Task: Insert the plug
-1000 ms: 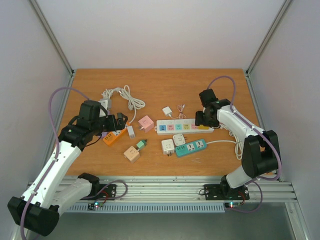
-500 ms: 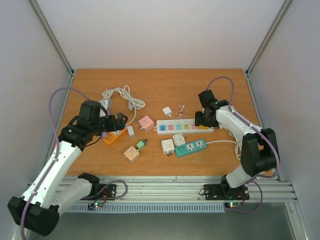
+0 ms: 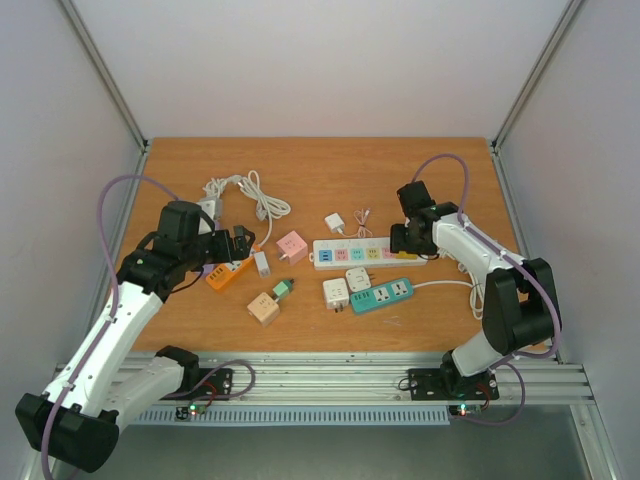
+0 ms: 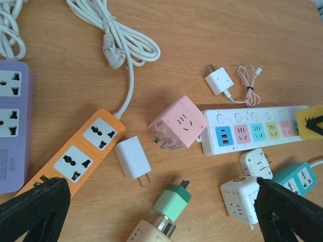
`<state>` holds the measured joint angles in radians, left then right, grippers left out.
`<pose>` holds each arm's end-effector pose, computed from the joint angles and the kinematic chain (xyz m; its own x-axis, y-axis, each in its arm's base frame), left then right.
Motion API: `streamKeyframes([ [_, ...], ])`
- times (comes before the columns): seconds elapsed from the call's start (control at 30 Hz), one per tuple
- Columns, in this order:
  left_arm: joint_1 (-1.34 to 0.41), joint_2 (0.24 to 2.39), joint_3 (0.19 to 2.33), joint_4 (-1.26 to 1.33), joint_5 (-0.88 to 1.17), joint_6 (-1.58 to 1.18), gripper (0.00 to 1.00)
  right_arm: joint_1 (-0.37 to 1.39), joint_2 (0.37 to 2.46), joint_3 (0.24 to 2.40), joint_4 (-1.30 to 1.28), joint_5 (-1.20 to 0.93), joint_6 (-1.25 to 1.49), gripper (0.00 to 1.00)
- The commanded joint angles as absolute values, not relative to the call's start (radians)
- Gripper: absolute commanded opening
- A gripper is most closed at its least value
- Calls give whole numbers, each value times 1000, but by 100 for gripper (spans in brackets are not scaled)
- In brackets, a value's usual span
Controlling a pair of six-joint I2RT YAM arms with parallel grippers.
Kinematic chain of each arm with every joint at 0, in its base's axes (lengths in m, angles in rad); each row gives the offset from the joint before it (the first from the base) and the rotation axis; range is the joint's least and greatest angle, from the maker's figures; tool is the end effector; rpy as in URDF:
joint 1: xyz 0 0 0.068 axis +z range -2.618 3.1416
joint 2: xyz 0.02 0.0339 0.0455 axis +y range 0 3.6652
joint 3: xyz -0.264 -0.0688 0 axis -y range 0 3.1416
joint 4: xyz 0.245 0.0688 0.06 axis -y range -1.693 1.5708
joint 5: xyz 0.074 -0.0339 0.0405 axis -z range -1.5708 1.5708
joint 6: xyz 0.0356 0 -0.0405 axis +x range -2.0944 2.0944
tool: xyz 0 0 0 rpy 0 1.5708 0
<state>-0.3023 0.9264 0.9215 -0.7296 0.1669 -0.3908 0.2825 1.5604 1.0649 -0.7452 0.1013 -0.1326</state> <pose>0.1774 -0.0615 0.3102 -0.7483 -0.1601 -0.6438 0.1365 0.9125 -0.3857 0.2860 0.0793 0.2103 -0.8680 -0.3889 -0.3086 -0.3638 0.9212 -0.1377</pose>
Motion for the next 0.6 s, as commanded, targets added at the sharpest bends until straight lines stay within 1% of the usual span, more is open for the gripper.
streamKeyframes([
  [0.0,-298,927,914,-709,161,-379,99,279,1623,1033,-753,90,-140,37],
  [0.2,-299,936,913,-702,179,-379,99,250,1644,1084,-830,23,-213,38],
  [0.3,-299,940,912,-700,186,-380,99,211,1643,1078,-817,-79,-202,39],
  [0.43,-298,945,911,-699,191,-380,99,208,1655,1076,-801,-137,-202,38],
  [0.57,-298,948,913,-699,190,-380,99,235,1677,1069,-815,-41,-207,36],
])
